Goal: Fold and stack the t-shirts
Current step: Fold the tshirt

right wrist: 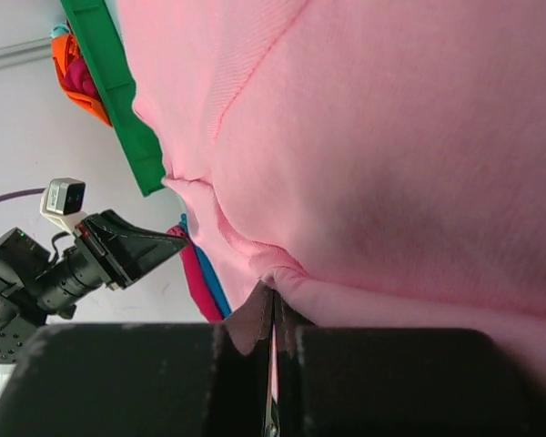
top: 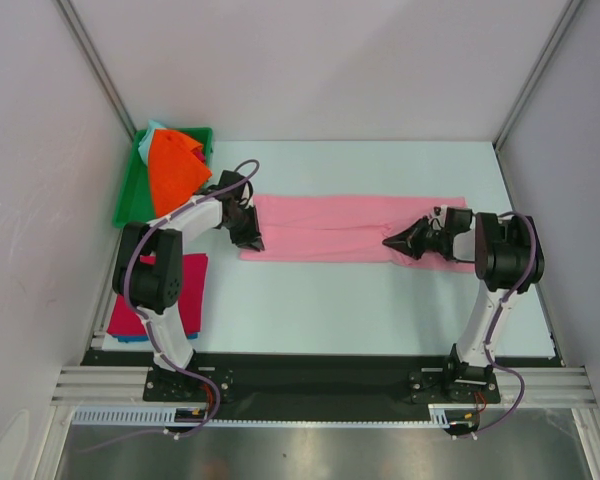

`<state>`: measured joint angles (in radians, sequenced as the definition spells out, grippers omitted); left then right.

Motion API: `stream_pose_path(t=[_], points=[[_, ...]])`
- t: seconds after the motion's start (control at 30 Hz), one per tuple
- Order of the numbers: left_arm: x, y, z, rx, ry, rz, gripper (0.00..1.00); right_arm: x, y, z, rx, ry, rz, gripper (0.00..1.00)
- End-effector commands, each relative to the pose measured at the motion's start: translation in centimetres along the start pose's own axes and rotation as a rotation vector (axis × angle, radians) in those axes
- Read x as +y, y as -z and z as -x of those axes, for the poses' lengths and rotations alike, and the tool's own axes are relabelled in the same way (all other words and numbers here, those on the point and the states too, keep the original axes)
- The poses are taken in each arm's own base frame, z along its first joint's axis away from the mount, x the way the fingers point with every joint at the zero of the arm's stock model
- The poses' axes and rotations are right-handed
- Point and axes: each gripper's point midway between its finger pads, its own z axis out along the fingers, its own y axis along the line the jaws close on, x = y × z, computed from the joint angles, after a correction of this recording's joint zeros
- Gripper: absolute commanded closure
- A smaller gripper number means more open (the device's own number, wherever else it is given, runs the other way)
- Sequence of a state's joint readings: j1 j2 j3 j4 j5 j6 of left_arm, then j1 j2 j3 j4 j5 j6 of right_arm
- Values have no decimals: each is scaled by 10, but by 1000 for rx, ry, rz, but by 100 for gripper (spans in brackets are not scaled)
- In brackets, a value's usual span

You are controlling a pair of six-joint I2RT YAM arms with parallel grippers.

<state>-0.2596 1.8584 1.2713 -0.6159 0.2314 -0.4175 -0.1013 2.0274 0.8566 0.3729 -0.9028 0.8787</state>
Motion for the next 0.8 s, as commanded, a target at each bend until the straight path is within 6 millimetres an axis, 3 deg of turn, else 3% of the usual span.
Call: stream_pose_path(t=[0.0, 0.1, 0.27, 0.47, 0.57, 0.6, 0.77], points=[[-9, 14, 10, -49, -15, -27, 80, -2, -5, -3, -14, 18, -5, 100], [-9, 16, 10, -52, -19, -30, 79, 5, 6, 9, -40, 68, -24, 100], [-11, 18, 10, -56, -27, -38, 79, 37, 35, 33, -95, 182, -107, 100], [-13, 18, 9, -55, -30, -54, 79, 45, 49, 15, -61, 156, -78, 99], [-13, 17, 5, -52, -30, -57, 79, 22, 50, -3, -40, 134, -102, 99], [-12, 17, 4, -51, -30, -58, 79, 5, 52, -11, -35, 100, -123, 99], [-12, 16, 2, -46, -31, -61, 79, -22, 46, -9, -55, 86, -128, 100]])
